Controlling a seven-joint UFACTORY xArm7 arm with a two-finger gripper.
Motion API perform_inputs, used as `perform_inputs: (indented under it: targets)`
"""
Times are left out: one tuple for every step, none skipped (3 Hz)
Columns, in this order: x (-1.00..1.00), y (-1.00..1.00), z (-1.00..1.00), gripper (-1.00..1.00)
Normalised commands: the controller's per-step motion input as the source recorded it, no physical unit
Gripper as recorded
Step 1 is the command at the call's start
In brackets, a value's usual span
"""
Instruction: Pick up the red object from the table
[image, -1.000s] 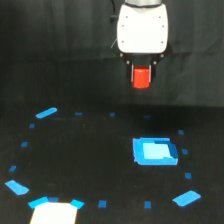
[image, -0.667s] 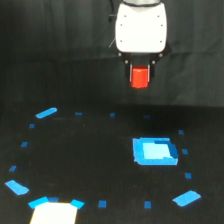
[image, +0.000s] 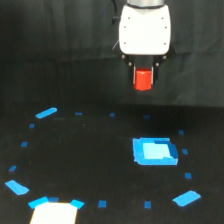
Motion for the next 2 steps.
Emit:
perform_inputs:
  targets:
    - [-0.04, -0.04, 0.04, -1.00]
    - [0.36, 0.18, -0.70, -1.00]
